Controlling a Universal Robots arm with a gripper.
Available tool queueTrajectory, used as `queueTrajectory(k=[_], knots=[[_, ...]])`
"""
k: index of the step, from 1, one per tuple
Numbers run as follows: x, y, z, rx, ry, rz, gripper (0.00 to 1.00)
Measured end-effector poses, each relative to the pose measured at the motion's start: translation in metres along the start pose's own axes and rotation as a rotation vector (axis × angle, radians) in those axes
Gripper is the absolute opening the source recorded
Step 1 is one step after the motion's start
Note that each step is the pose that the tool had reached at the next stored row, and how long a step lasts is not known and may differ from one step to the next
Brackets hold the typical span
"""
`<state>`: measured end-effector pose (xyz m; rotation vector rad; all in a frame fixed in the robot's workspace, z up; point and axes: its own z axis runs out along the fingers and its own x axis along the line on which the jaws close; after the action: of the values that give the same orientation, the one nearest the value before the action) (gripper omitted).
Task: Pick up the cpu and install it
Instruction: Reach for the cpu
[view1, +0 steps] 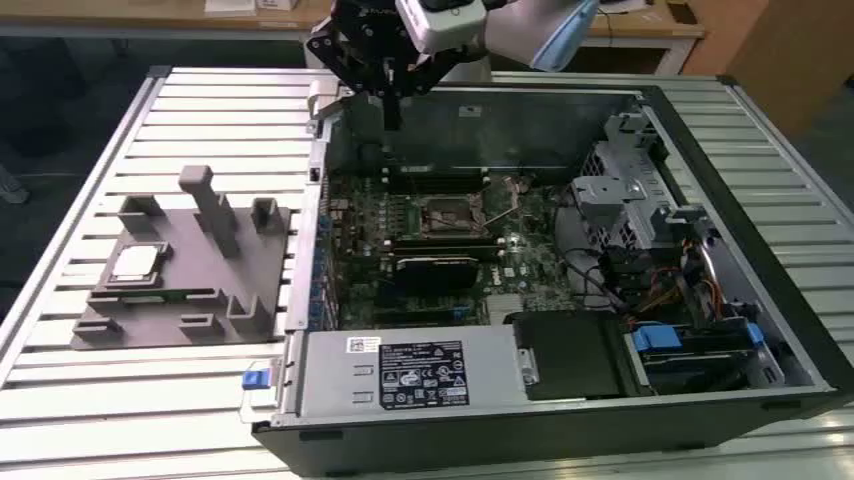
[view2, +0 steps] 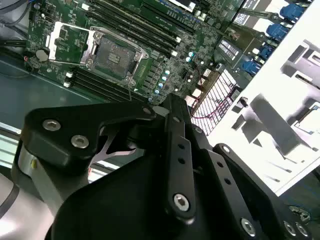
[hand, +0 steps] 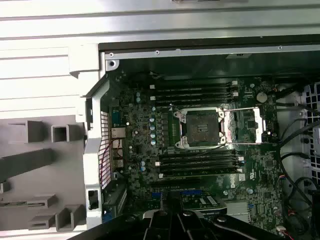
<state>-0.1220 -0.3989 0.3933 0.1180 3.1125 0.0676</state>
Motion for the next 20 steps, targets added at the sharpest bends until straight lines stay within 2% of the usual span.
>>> queueTrajectory(k=[8,20], knots=[[0.0011,-0.0001,0.0001,-0.0001,-0.0001,0.0,0.11],[0.0109,-0.0007,0.0001,0.0001,0.0,0.0,0.11]])
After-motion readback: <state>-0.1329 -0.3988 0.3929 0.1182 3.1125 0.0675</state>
